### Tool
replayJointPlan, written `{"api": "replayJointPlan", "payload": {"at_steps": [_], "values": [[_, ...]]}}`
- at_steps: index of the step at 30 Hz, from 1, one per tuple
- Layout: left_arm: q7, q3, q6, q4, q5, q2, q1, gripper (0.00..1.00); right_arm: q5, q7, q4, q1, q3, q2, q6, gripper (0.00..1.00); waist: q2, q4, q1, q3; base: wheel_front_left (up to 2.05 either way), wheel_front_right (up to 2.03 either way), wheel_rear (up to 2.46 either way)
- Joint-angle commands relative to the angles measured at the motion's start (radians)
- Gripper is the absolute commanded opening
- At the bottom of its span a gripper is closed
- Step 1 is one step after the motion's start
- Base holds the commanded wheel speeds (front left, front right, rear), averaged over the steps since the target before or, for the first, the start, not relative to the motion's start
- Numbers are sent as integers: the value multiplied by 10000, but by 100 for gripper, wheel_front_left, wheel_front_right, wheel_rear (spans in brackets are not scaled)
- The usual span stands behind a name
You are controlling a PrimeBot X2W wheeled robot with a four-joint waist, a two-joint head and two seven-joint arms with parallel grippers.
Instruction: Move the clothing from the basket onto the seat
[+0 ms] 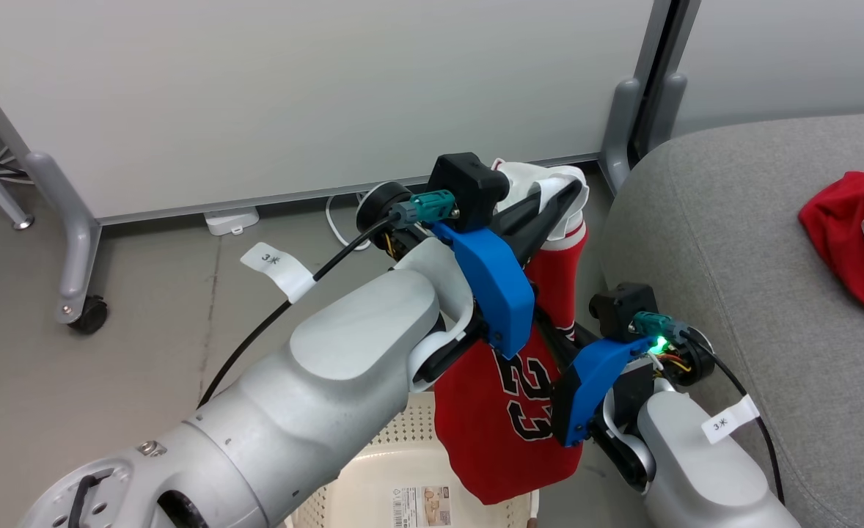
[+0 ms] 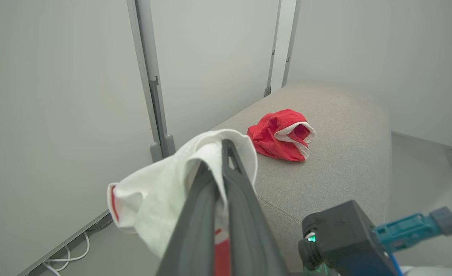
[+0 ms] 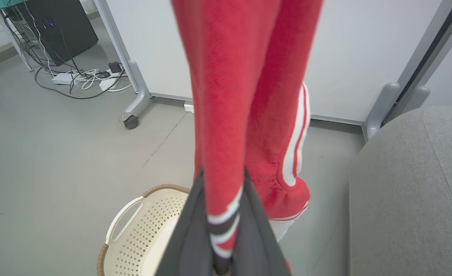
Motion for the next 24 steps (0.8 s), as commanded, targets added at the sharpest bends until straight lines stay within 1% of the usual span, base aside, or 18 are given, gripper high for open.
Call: {"api": "replayJointPlan", "payload": {"at_steps": [1, 9, 10, 11, 12, 13, 24], "values": [[-74, 4, 42, 18, -63, -2, -155, 0, 1, -75, 54, -154, 30, -5, 5, 0, 0, -5, 0, 1, 0, 0, 0], [34, -109, 84, 64, -192, -1, -128, 0, 88, -187, 264, -257, 125, -5, 5, 0, 0, -35, 0, 31, 0, 0, 0], [47, -118, 77, 68, -204, -2, -143, 16, 69, -208, 286, -279, 136, -5, 5, 0, 0, -40, 0, 36, 0, 0, 0], [36, -131, 105, 75, -206, -2, -164, 63, 57, -222, 309, -301, 143, -5, 5, 0, 0, -43, 0, 40, 0, 0, 0], [12, -141, 119, 80, -204, -2, -176, 92, 39, -227, 332, -322, 148, -5, 5, 0, 0, -47, 0, 42, 0, 0, 0], [-9, -149, 143, 85, -225, -2, -176, 100, 28, -249, 356, -335, 152, -5, 5, 0, 0, -49, 0, 42, 0, 0, 0], [-54, -246, 203, 188, -319, -1, -164, 100, 109, -349, 471, -431, 215, -5, 5, 0, 0, -74, 0, 71, 0, 0, 0]]}}
